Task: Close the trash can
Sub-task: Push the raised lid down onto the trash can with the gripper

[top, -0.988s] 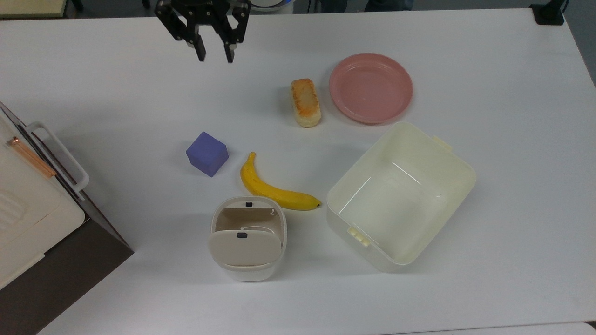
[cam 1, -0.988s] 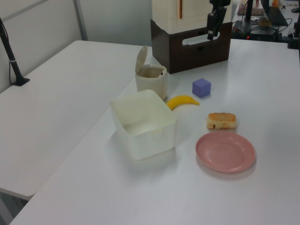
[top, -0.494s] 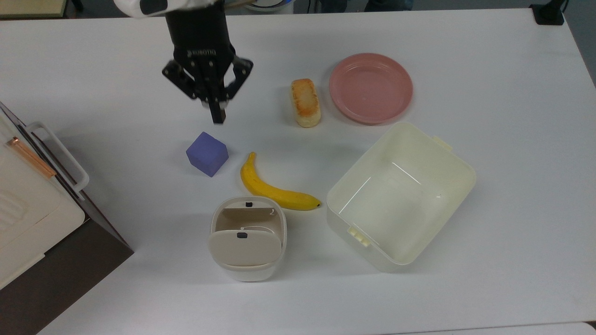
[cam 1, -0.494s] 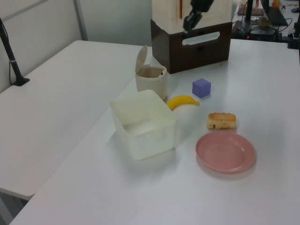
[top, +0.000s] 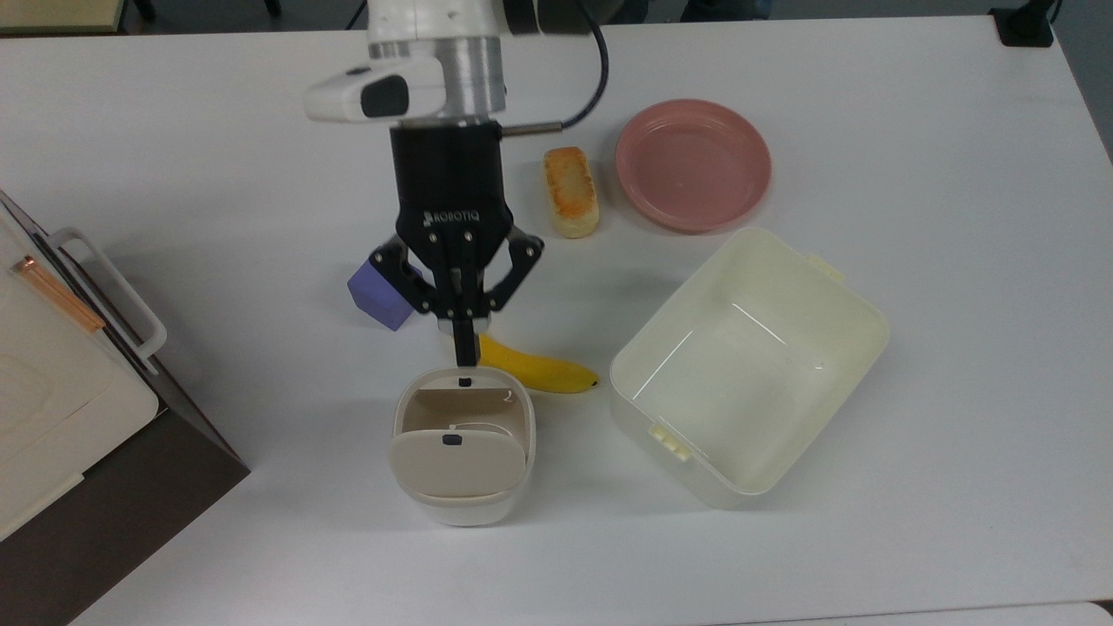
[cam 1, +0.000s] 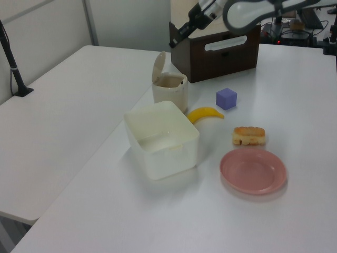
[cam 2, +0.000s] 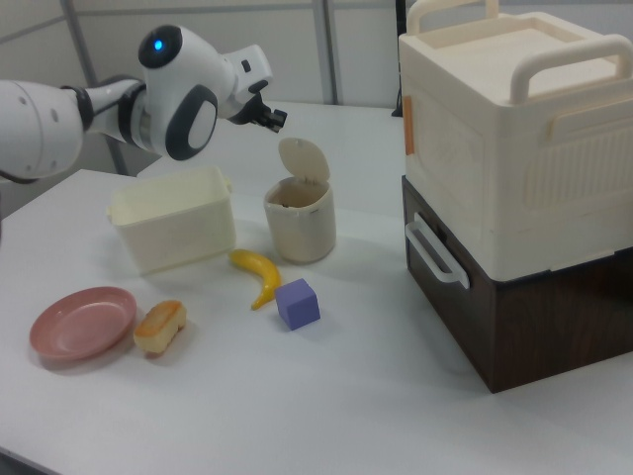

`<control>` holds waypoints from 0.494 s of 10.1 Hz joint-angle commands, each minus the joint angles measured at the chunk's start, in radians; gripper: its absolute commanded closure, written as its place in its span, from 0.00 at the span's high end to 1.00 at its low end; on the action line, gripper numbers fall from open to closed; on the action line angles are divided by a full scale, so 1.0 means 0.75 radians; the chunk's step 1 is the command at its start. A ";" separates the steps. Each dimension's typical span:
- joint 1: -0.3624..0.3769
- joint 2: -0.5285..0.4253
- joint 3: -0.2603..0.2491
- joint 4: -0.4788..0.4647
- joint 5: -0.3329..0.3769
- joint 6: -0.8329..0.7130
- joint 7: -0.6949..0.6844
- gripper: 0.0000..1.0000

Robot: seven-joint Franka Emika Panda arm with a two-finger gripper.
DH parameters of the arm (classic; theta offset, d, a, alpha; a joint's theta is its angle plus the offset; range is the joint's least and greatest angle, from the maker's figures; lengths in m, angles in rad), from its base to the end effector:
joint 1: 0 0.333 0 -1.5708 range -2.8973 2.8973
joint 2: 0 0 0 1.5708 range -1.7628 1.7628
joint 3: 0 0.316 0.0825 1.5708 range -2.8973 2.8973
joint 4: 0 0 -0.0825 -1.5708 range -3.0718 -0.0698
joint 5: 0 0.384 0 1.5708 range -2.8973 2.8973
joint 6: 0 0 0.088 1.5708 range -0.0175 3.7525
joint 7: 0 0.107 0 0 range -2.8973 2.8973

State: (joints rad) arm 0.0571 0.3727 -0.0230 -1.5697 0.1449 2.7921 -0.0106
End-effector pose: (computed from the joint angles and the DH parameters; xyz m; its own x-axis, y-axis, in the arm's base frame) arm 0.7176 0.0206 0.5298 0.6609 -0.0954 0.7444 -0.0100 -0.9929 -0.1184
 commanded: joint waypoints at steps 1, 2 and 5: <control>0.057 0.163 -0.063 0.204 0.017 0.086 0.030 0.00; 0.079 0.194 -0.102 0.246 0.017 0.086 0.031 0.00; 0.100 0.249 -0.143 0.275 0.015 0.090 0.031 0.00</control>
State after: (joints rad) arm 0.0997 0.5182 -0.0931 -1.4046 0.1449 2.8513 -0.0068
